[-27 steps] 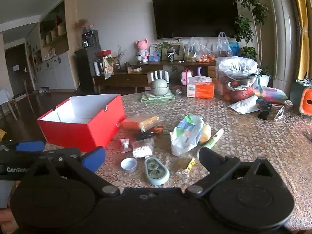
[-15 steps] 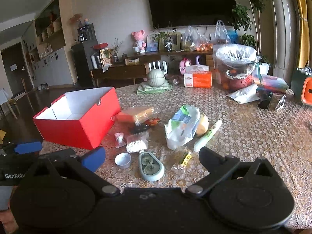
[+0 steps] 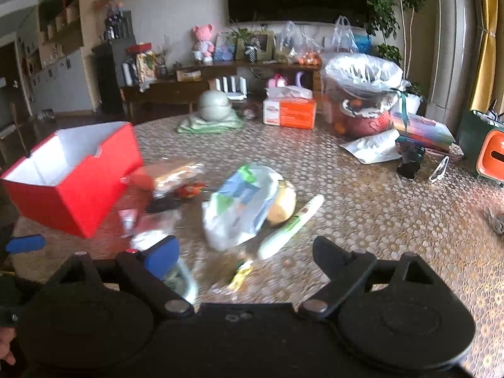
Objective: Organize objects
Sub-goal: 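Reach the left tool toward the white round lid while the right tool reaches for the white-green plastic bag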
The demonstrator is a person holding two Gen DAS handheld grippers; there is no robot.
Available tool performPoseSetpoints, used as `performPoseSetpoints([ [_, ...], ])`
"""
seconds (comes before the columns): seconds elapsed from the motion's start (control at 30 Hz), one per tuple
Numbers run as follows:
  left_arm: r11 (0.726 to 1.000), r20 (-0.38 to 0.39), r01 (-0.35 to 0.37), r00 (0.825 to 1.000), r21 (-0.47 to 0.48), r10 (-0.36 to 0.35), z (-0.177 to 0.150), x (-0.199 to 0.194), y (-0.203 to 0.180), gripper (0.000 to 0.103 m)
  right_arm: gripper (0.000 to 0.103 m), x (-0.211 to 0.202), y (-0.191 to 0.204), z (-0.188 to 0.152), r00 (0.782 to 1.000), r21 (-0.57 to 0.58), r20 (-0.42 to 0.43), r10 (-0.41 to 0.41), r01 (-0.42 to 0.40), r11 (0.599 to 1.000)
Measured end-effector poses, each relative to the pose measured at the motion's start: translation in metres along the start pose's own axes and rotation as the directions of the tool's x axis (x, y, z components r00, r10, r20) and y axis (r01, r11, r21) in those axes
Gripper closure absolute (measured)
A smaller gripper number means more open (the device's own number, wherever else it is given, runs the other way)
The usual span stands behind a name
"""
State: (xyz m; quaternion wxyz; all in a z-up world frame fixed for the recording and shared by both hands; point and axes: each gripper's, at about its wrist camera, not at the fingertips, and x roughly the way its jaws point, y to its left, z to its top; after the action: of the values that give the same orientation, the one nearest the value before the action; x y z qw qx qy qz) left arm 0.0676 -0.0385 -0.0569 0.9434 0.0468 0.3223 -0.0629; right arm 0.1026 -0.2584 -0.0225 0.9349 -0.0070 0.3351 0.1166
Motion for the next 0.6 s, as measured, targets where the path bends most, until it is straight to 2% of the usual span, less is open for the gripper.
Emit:
performPoseSetpoints([
  [0.3, 0.999, -0.061, -0.006, 0.998, 0.035, 0.008, -0.003, 0.053, -0.005, 0.000, 0.013, 0.056, -0.002, 0.025, 0.998, 0.027, -0.052, 0.024, -0.023, 0.999],
  [0.53, 1.000, -0.074, -0.001, 0.997, 0.017, 0.002, -0.006, 0.073, -0.003, 0.001, 0.015, 0.093, 0.014, 0.036, 0.997, 0.011, -0.082, 0.001, -0.001, 1.000],
  [0.6, 1.000, -0.080, 0.009, 0.997, 0.021, -0.007, -0.007, 0.076, -0.003, 0.004, 0.014, 0.102, 0.012, 0.039, 0.996, 0.037, -0.094, -0.009, 0.013, 0.999],
])
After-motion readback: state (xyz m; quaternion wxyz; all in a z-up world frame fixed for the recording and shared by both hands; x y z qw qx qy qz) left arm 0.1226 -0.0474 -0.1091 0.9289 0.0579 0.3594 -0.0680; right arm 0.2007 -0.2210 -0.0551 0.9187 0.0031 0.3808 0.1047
